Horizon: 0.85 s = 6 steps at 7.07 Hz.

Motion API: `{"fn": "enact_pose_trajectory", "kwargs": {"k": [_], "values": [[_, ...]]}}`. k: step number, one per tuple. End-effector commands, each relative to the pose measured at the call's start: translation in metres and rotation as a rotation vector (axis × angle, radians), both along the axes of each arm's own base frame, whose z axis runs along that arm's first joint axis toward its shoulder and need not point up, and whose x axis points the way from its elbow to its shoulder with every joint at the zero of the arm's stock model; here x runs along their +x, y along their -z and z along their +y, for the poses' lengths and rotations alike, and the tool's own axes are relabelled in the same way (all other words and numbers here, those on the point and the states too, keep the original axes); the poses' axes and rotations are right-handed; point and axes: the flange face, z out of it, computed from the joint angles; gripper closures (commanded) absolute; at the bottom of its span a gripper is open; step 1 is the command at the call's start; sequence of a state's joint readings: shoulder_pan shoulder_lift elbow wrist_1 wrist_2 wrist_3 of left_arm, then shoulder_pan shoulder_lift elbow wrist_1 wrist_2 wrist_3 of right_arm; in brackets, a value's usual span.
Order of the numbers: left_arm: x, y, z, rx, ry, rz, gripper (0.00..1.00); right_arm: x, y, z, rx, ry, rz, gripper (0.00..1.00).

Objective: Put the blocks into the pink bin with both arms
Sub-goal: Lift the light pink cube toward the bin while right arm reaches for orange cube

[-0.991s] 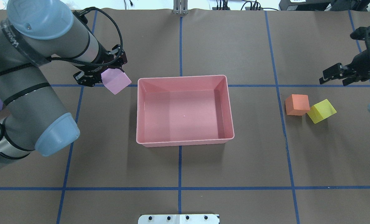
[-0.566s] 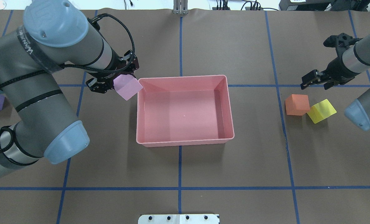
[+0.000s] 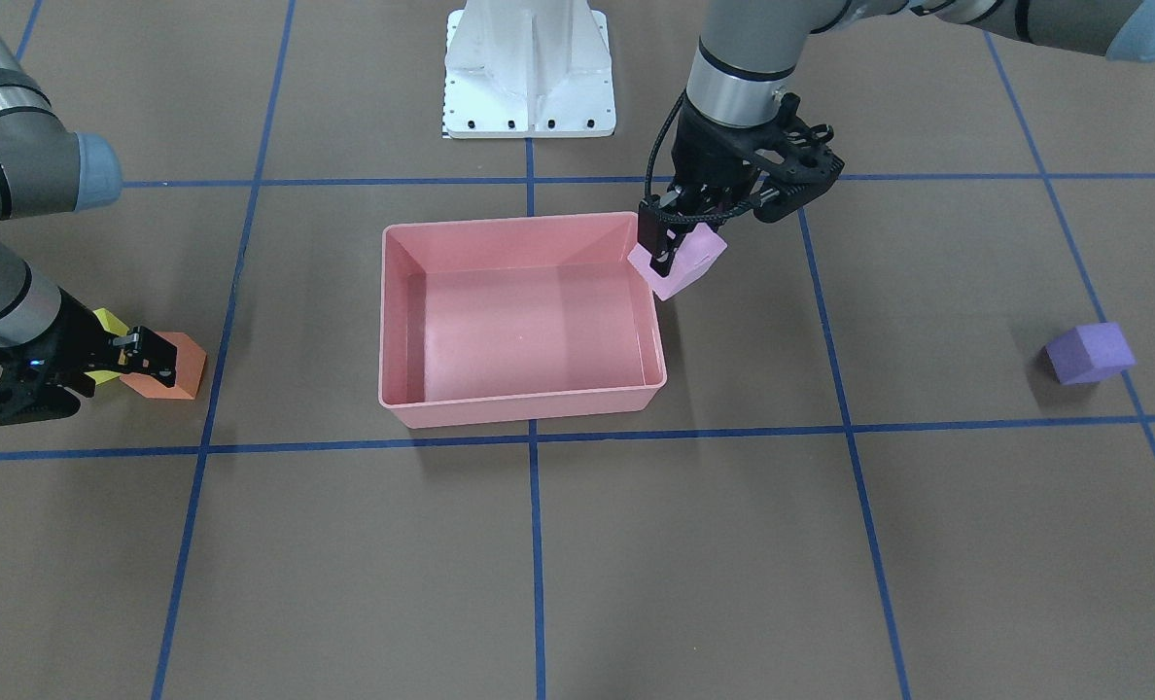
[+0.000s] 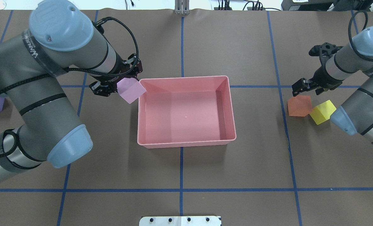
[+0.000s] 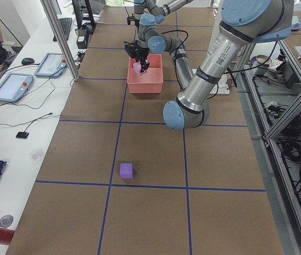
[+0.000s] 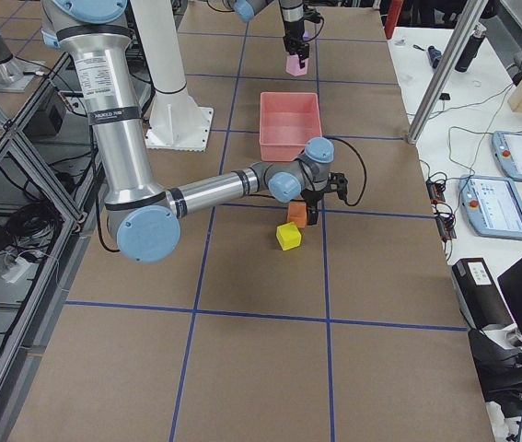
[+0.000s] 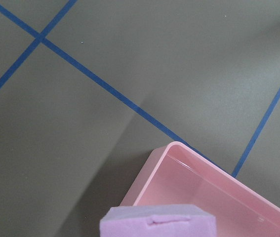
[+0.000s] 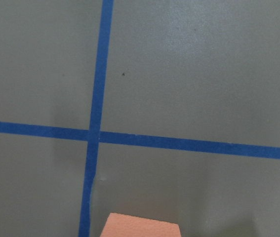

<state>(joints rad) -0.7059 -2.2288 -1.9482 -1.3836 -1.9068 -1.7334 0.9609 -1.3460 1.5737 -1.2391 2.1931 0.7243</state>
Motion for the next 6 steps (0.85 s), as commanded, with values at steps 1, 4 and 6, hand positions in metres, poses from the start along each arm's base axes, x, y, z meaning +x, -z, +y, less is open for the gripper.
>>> {"fn": "enact_pose_trajectory", "kwargs": {"k": [1,4,6], "values": [[0.0,0.0,0.0,0.001,0.001,-0.001,1.0,-0.006,-0.005,-0.001,-0.007,0.01,0.005,0.0],[0.0,-0.003,0.0,-0.002,0.001,-0.004,1.0,-0.009,0.005,-0.005,-0.005,0.007,-0.008,0.0],[-0.001,-0.005,-0.001,-0.004,0.003,-0.006,1.0,-0.01,0.007,-0.005,-0.005,0.005,-0.01,0.0]]}}
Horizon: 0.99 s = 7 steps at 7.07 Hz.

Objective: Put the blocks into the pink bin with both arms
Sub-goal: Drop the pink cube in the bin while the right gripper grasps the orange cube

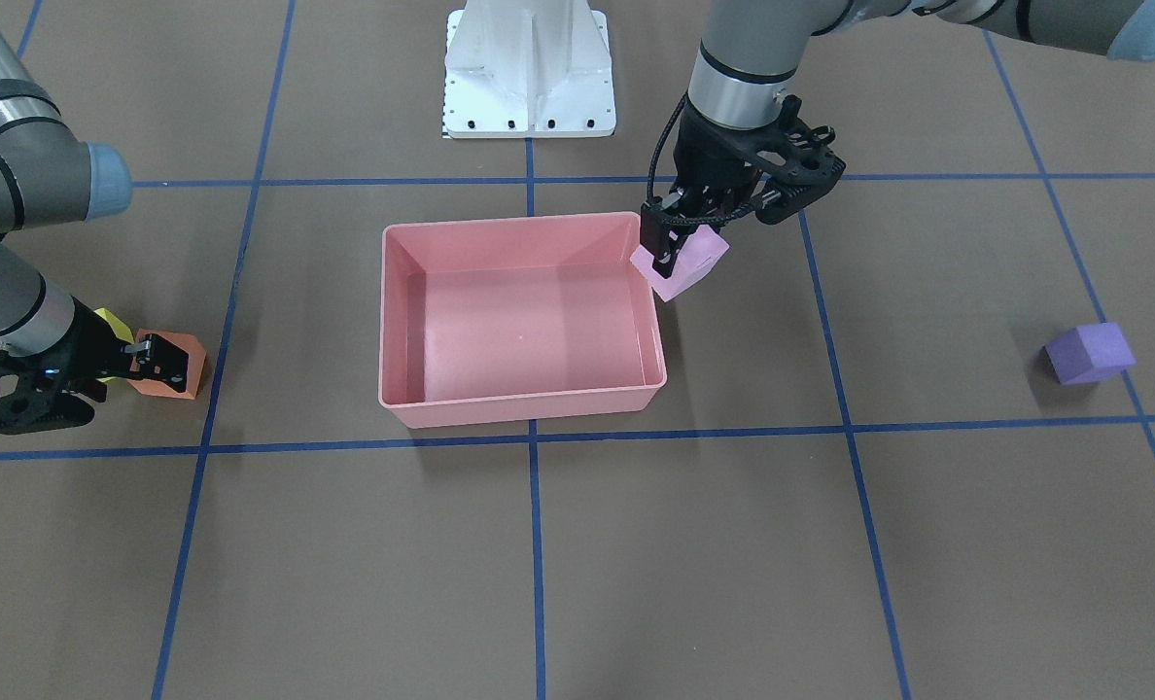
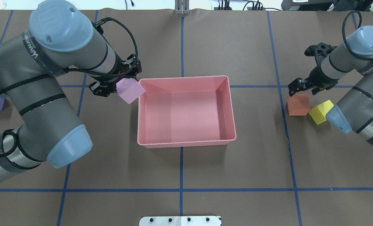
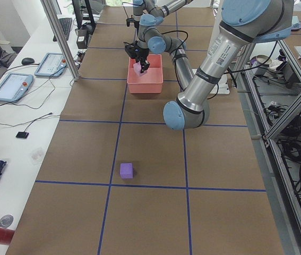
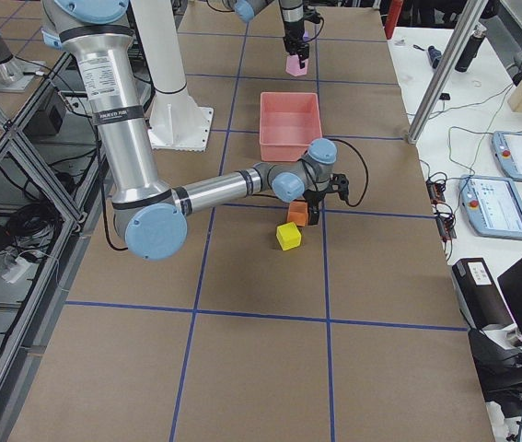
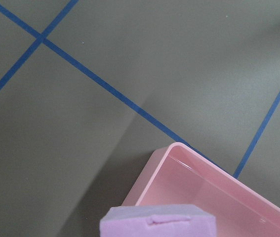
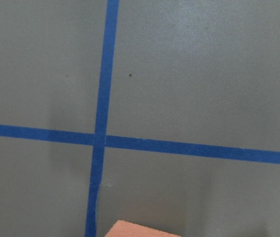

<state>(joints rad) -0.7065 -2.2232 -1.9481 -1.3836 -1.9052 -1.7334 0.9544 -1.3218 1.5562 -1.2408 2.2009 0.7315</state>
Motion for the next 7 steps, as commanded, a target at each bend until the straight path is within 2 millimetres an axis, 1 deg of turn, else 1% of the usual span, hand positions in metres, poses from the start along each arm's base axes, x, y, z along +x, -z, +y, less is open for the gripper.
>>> {"fn": "enact_pose_trajectory", "kwargs": {"k": [1,3,6,7], "values": [[0.0,-0.001,0.0,0.0,0.0,-0.002,1.0,0.0,0.001,0.0,0.0,-0.001,-0.001,0.0],[0.0,-0.002,0.0,-0.001,0.0,-0.003,1.0,-0.004,-0.001,0.002,-0.004,0.005,0.003,0.0],[0.0,-0.003,0.0,-0.001,-0.001,-0.005,1.0,-0.013,-0.011,0.014,-0.021,0.029,0.013,0.0],[0.0,-0.003,0.0,-0.001,-0.001,-0.005,1.0,-0.019,-0.008,0.018,-0.049,0.042,0.029,0.0]]}}
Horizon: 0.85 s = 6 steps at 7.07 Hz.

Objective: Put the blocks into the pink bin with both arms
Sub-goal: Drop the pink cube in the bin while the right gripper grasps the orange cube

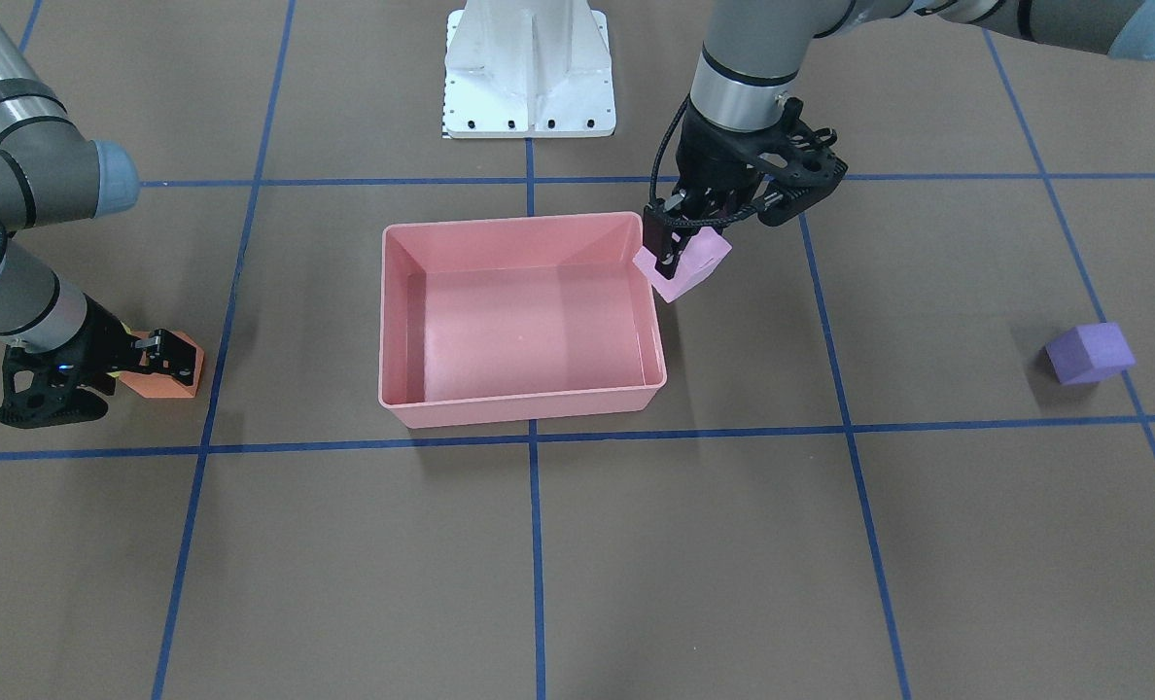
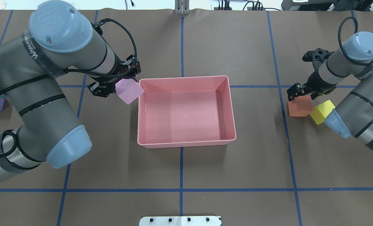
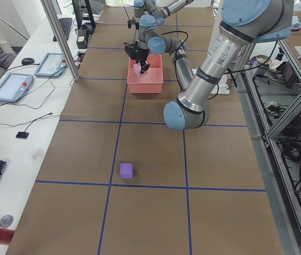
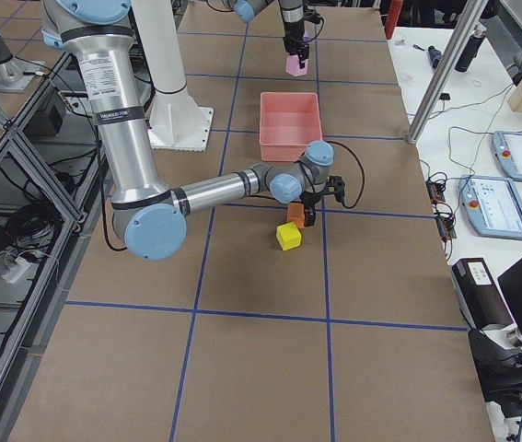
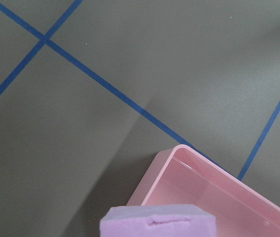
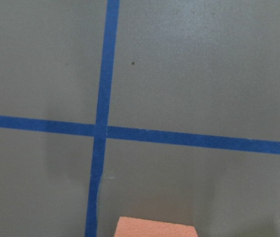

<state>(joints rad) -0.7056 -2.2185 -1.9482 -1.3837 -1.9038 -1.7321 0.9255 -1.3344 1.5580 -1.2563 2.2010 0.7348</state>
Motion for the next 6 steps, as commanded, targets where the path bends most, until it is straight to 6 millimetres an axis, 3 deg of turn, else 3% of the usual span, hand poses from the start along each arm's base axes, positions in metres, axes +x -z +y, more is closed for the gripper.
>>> {"fn": "enact_pose_trajectory", "kwargs": {"k": [1,3,6], "values": [[0.006,-0.003,0.002,-0.003,-0.006,-0.006,1.0,-0.012,0.001,0.008,-0.034,0.026,0.021,0.0],[0.043,0.009,0.017,-0.006,0.0,-0.01,1.0,-0.013,-0.001,0.01,-0.044,0.031,0.02,0.0],[0.118,0.082,0.031,-0.055,-0.016,0.05,1.0,-0.012,-0.001,0.011,-0.054,0.038,0.009,0.0]]}}
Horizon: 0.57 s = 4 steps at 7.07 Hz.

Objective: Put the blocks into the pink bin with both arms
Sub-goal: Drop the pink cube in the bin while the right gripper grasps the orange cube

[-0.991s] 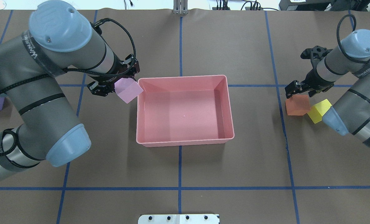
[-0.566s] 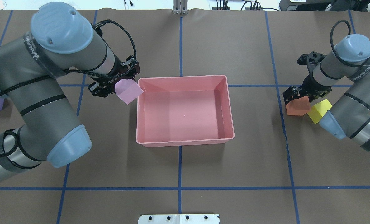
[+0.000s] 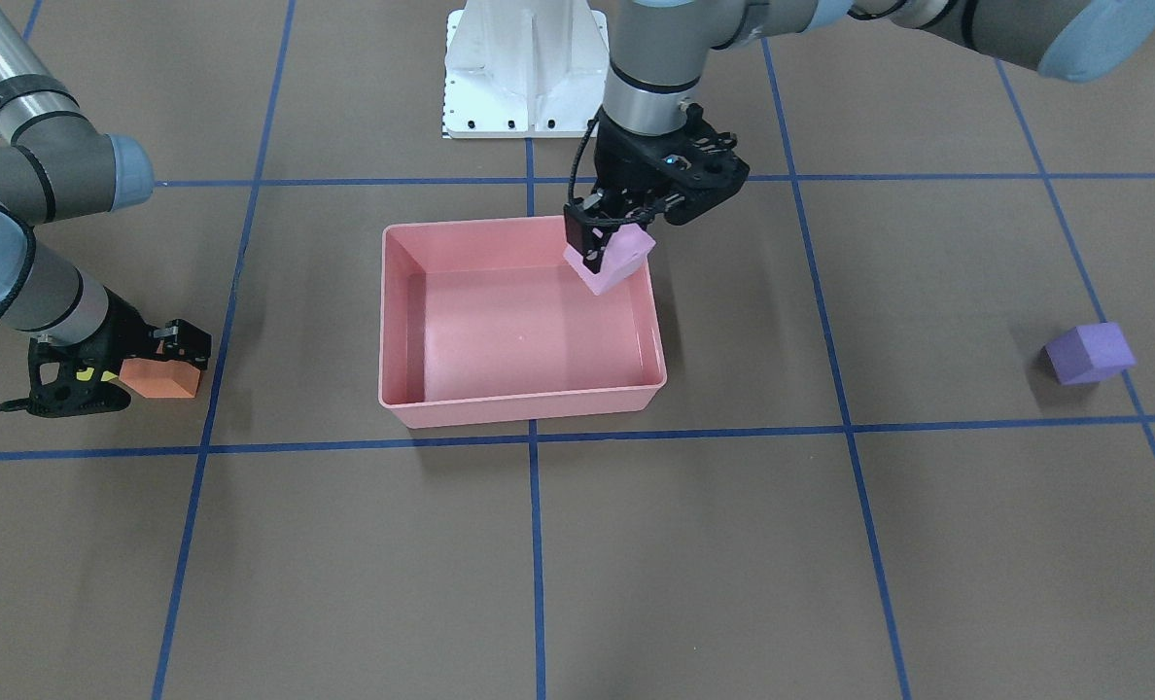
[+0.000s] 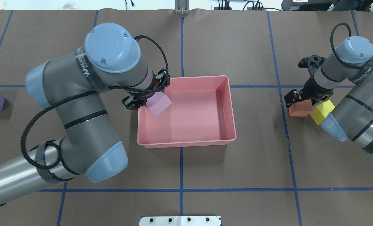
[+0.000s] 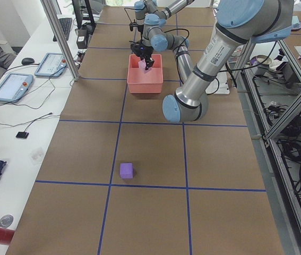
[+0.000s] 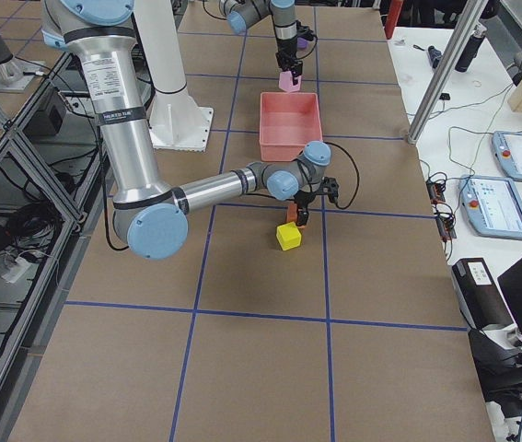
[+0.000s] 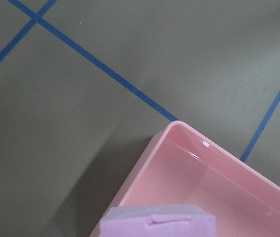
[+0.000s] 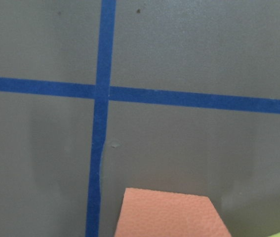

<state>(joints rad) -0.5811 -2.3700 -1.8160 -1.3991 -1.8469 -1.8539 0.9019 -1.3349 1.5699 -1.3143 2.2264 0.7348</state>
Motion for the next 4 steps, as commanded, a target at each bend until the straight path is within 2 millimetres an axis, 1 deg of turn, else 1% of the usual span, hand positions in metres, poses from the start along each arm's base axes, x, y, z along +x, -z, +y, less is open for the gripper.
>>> {"fn": "enact_pose_trajectory", "kwargs": {"k": [1,2,3,4], "values": [[0.0401,0.0333,0.0099,0.006,-0.005,0.019,0.39,-0.0002,0.0,0.0001,-0.003,0.002,-0.002,0.02],[0.0407,0.0349,0.0094,0.02,0.001,0.022,0.0,-0.0003,-0.0008,0.0001,-0.004,0.002,-0.001,0.16],[0.0408,0.0374,0.0092,0.023,0.002,0.024,0.0,0.0,0.0009,-0.0002,0.003,0.0,-0.002,0.61],[0.0392,0.041,0.009,0.027,0.003,0.029,0.0,0.0025,0.0088,-0.0001,0.024,-0.008,-0.005,1.0]]}}
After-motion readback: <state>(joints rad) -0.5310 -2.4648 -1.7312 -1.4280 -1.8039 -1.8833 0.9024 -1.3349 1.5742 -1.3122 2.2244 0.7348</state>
